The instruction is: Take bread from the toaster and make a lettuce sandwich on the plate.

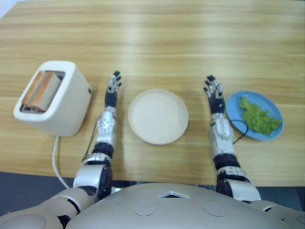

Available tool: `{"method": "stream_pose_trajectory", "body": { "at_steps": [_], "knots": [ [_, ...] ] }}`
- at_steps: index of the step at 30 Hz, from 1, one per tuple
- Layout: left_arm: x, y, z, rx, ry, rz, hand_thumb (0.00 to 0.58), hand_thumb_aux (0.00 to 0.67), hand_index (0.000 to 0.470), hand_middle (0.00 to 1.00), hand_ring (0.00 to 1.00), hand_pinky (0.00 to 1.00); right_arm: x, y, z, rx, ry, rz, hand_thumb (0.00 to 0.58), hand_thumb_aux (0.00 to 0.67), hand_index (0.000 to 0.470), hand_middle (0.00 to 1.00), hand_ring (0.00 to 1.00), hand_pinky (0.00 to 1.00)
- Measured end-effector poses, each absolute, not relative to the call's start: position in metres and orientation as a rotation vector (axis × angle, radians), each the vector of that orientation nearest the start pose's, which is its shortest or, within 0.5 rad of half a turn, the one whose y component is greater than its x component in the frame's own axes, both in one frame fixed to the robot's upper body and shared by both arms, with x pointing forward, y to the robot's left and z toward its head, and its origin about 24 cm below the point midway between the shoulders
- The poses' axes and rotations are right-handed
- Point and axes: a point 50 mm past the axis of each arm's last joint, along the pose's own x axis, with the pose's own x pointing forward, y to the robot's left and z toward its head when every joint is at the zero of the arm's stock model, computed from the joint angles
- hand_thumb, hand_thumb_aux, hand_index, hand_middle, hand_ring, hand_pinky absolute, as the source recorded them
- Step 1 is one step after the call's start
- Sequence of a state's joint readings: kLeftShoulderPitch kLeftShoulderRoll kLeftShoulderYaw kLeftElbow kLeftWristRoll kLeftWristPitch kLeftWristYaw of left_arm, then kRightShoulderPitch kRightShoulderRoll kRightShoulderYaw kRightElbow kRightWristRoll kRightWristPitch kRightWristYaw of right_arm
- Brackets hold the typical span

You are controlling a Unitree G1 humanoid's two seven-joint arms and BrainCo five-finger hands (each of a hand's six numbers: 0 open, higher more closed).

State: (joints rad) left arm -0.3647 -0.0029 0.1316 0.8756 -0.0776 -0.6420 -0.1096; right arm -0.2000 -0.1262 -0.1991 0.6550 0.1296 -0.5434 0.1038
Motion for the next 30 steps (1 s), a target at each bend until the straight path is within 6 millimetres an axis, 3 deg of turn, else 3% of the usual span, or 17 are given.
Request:
{"method": "stream_pose_trajectory", "body": {
  "at_steps": [5,8,12,17,20,25,27,30],
  "knots": [
    [0.297,0.147,0.002,-0.087,-0.122,-0.044,0.0,0.0,0.0,0.0,0.0,0.0,0.27,-0.214,0.003,0.027,-0.111,-0.108,0.0,0.0,0.0,0.0,0.0,0.0],
    [0.294,0.145,0.014,-0.079,-0.187,-0.075,0.0,0.0,0.0,0.0,0.0,0.0,0.27,-0.215,0.004,0.029,-0.112,-0.111,0.0,0.0,0.0,0.0,0.0,0.0],
    [0.284,0.141,0.072,-0.091,-0.406,-0.166,0.0,0.0,0.0,0.0,0.0,0.0,0.27,-0.215,0.004,0.029,-0.111,-0.115,0.0,0.0,0.0,0.0,0.0,0.0],
    [0.247,0.184,0.206,0.057,-0.736,-0.278,0.0,0.0,0.0,0.0,0.0,0.0,0.268,-0.216,0.002,0.028,-0.105,-0.128,0.0,0.0,0.0,0.0,0.0,0.0],
    [0.22,0.206,0.251,0.182,-0.794,-0.309,0.0,0.0,0.0,0.0,0.0,0.0,0.267,-0.214,0.001,0.033,-0.102,-0.13,0.0,0.0,0.0,0.0,0.0,0.0],
    [0.188,0.252,0.289,0.468,-0.744,-0.198,0.0,0.0,0.0,0.0,0.0,0.0,0.266,-0.212,-0.001,0.041,-0.1,-0.131,0.0,0.0,0.0,0.0,0.0,0.0],
    [0.179,0.268,0.295,0.605,-0.69,-0.121,0.0,0.0,0.0,0.0,0.0,0.0,0.264,-0.212,-0.003,0.041,-0.097,-0.134,0.0,0.0,0.0,0.0,0.0,0.0],
    [0.177,0.296,0.288,0.837,-0.546,0.047,0.0,0.0,0.0,0.0,0.0,0.0,0.263,-0.212,-0.004,0.041,-0.094,-0.138,0.0,0.0,0.0,0.0,0.0,0.0]
  ]
}}
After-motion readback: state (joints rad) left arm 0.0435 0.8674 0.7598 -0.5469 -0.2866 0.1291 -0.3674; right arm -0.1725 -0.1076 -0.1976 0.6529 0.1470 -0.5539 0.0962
